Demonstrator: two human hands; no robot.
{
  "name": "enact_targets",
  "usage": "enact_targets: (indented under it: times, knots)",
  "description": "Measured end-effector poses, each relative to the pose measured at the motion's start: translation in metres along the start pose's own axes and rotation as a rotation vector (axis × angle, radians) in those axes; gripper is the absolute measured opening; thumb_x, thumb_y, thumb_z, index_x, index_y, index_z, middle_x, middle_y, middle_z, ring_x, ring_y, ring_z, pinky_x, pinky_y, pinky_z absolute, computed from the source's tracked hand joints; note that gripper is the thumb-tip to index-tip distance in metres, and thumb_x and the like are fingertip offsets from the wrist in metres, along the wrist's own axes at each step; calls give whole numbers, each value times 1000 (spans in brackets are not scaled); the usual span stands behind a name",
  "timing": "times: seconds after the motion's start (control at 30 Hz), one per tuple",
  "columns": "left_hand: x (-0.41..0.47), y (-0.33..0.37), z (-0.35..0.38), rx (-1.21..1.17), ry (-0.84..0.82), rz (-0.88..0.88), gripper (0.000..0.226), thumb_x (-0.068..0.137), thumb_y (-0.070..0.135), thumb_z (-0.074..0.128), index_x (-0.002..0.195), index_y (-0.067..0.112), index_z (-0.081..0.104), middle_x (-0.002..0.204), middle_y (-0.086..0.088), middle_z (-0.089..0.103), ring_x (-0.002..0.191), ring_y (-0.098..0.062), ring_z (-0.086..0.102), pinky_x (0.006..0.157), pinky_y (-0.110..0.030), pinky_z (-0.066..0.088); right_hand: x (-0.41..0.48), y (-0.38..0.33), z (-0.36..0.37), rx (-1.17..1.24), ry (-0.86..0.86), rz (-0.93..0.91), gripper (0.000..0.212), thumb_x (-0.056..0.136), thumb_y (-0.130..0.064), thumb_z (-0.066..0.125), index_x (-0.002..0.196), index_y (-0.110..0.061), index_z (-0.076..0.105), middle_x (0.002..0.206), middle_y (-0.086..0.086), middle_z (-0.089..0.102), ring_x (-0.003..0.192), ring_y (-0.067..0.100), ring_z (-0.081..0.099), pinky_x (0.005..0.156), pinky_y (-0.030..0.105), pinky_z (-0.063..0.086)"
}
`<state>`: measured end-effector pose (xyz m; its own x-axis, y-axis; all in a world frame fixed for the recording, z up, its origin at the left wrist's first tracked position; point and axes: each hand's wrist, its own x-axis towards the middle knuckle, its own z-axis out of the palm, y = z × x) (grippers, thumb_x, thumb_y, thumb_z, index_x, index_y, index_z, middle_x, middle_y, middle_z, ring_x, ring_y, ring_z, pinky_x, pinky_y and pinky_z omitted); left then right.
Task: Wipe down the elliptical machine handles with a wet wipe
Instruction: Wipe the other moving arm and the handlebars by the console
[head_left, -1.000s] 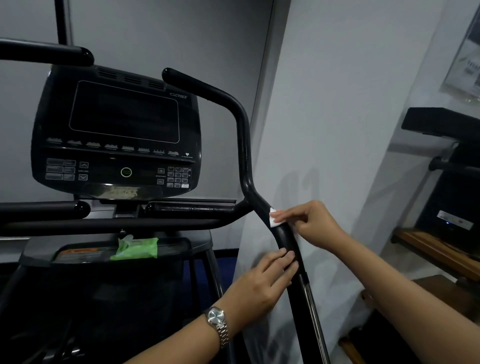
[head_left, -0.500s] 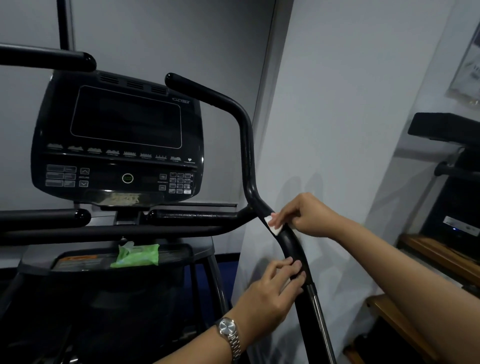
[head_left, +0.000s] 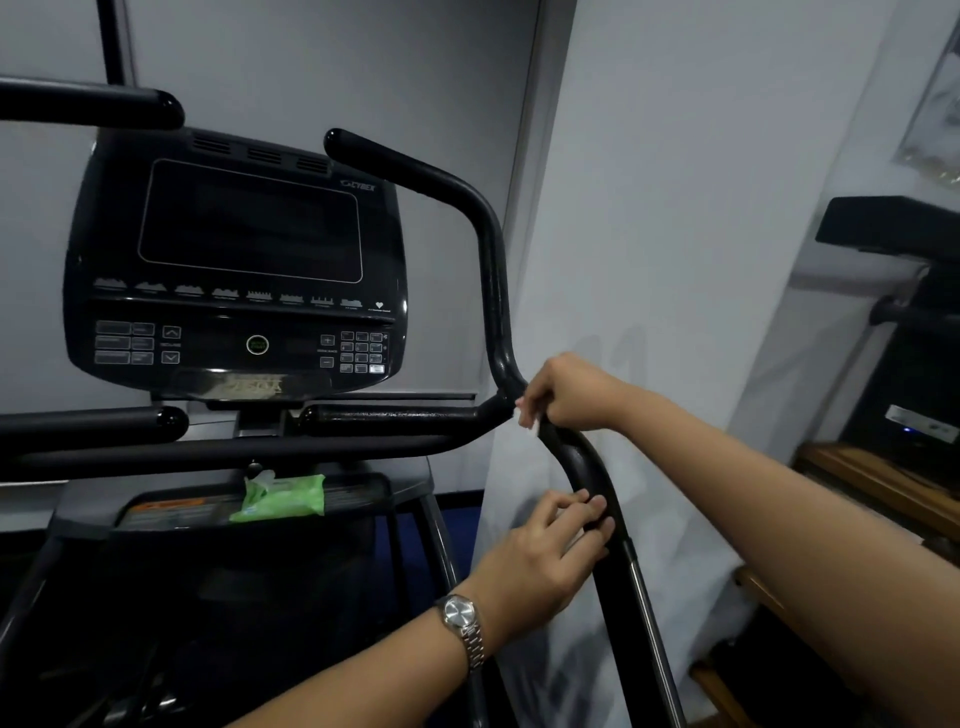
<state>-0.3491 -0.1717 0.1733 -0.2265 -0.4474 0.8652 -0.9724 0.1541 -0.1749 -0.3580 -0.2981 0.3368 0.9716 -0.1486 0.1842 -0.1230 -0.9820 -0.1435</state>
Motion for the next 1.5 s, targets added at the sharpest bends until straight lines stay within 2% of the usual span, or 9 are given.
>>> enact_targets:
  times: [0.17, 0.3, 0.73, 0.9, 1.03, 1.13, 1.27, 1.4, 1.5]
  knots:
    - [1, -1, -7, 24, -8, 22, 23, 96, 14, 52, 109, 1, 66, 110, -13, 65, 100, -32, 61, 69, -28, 58, -4, -4, 10, -203, -108, -59, 33, 63, 5, 45, 64, -17, 70, 75, -3, 72, 93, 13, 66, 78, 33, 54]
    - [0, 0, -5, 14, -17, 11, 21, 97, 14, 52, 110, 2, 64, 110, -12, 64, 100, -31, 60, 69, -30, 58, -21, -1, 2, -18, -106, -21, 43, 60, 10, 38, 63, -15, 73, 76, -5, 73, 92, 0, 66, 80, 30, 56]
    - [1, -3, -13, 63, -139, 48, 27, 98, 17, 49, 117, 1, 61, 120, -17, 60, 107, -32, 56, 62, -34, 58, -30, -8, 3, 4, -2, 25, 43, 64, 13, 40, 68, -11, 75, 82, 0, 74, 95, 3, 66, 85, 27, 54]
    - [2, -12, -25, 70, -237, 131, 35, 100, 19, 43, 125, -1, 55, 128, -20, 55, 115, -33, 52, 71, -37, 58, -16, -11, 18, -162, 20, 12, 32, 64, 3, 48, 62, -19, 71, 81, -2, 74, 93, 11, 65, 79, 33, 54]
    - [-8, -45, -48, 191, -277, 217, 37, 98, 17, 47, 131, 2, 51, 129, -18, 54, 117, -29, 50, 86, -33, 52, -42, -8, 5, 41, -3, 42, 43, 63, 10, 42, 59, -21, 72, 78, -2, 74, 90, 2, 67, 84, 24, 54]
    - [-19, -94, -73, 295, -244, 42, 33, 90, 15, 57, 120, 1, 59, 117, -17, 59, 106, -30, 55, 88, -35, 52, -40, -3, 1, 181, 47, 66, 52, 65, 18, 38, 62, -19, 74, 75, -3, 75, 93, -3, 66, 88, 20, 52]
    - [-32, -159, -116, 500, -306, -404, 38, 80, 20, 73, 112, 2, 63, 111, -17, 60, 102, -32, 56, 81, -40, 56, -18, -9, 9, 23, 78, 54, 47, 67, 15, 39, 80, -10, 78, 85, 1, 75, 104, 2, 63, 95, 15, 45]
    - [-34, -190, -141, 484, -503, -725, 41, 92, 38, 55, 120, 8, 56, 118, -7, 55, 109, -23, 51, 89, -33, 50, -26, -11, 6, 9, 15, 66, 44, 66, 12, 39, 72, -9, 77, 83, 0, 75, 100, -1, 63, 91, 12, 47]
    - [-30, -193, -142, 449, -562, -775, 37, 93, 40, 52, 114, 10, 61, 111, -4, 59, 103, -21, 56, 86, -32, 50, -26, -6, -1, 92, -15, 91, 50, 63, 15, 34, 69, -11, 76, 80, -2, 75, 97, -3, 65, 89, 21, 52]
